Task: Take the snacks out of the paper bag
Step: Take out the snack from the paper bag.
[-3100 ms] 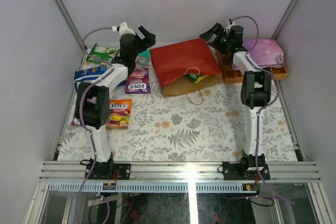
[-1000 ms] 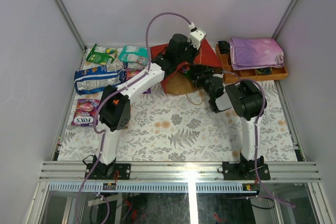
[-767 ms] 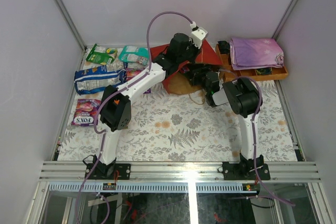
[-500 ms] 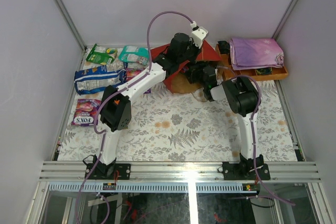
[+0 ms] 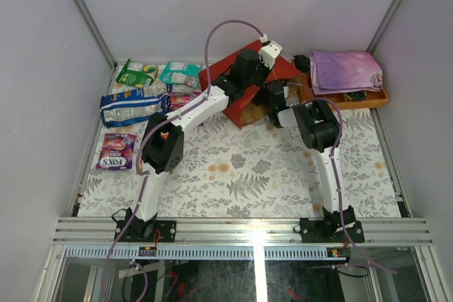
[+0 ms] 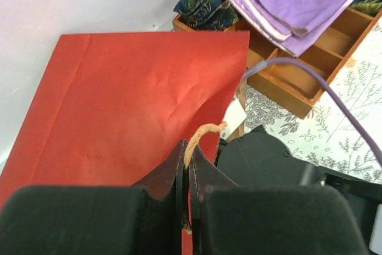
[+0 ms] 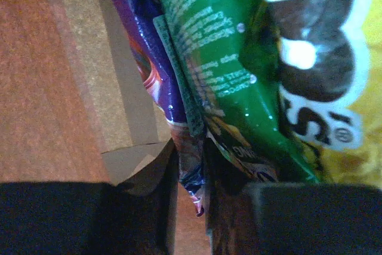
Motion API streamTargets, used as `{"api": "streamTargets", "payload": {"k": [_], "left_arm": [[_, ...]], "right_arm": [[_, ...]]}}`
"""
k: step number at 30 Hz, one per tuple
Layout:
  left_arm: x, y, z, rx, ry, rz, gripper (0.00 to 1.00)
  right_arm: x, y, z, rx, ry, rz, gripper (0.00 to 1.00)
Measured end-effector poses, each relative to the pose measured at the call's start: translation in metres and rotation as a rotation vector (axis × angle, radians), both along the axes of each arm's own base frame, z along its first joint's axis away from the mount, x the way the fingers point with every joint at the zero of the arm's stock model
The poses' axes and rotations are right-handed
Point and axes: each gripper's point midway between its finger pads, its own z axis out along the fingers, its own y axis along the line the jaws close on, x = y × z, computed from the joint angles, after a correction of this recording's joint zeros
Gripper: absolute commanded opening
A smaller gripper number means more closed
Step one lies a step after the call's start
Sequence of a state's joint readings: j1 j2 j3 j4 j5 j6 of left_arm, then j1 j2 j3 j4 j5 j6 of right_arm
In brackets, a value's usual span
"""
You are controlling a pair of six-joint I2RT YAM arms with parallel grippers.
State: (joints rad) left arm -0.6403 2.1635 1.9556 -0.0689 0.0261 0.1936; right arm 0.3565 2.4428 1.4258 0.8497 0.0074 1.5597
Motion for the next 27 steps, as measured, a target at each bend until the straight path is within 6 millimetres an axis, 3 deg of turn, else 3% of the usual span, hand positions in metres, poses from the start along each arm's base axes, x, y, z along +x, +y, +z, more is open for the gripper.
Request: {"api": "streamTargets", "payload": {"k": [2,7,12,21,23,27], "left_arm": [[0.005,0.001,-0.014,0.014,0.016,0.006,0.0],[0.021,0.018,-0.032,0.029,0.041,0.042,0.0],[0.035,0.038,-0.028,0.02,0.033,0.08,0.0],[0.039,0.053,-0.032,0.024,0.038,0.102,0.0],[0.039,0.055,-0.031,0.024,0.039,0.105,0.0],[0.039,0.057,-0.029,0.023,0.038,0.107,0.0]], "right_arm": [[0.0,0.001,0.0,-0.021,-0.009,0.013,0.0],[-0.013,0.004,-0.001,-0.079,-0.019,0.077,0.0],[-0.066,-0.002,0.016,-0.165,0.002,0.181,0.0],[-0.158,-0.026,0.094,-0.283,-0.136,0.298,0.0],[-0.174,-0.031,0.096,-0.302,-0.148,0.325,0.0],[-0.21,-0.039,0.079,-0.347,-0.12,0.412,0.0]]}}
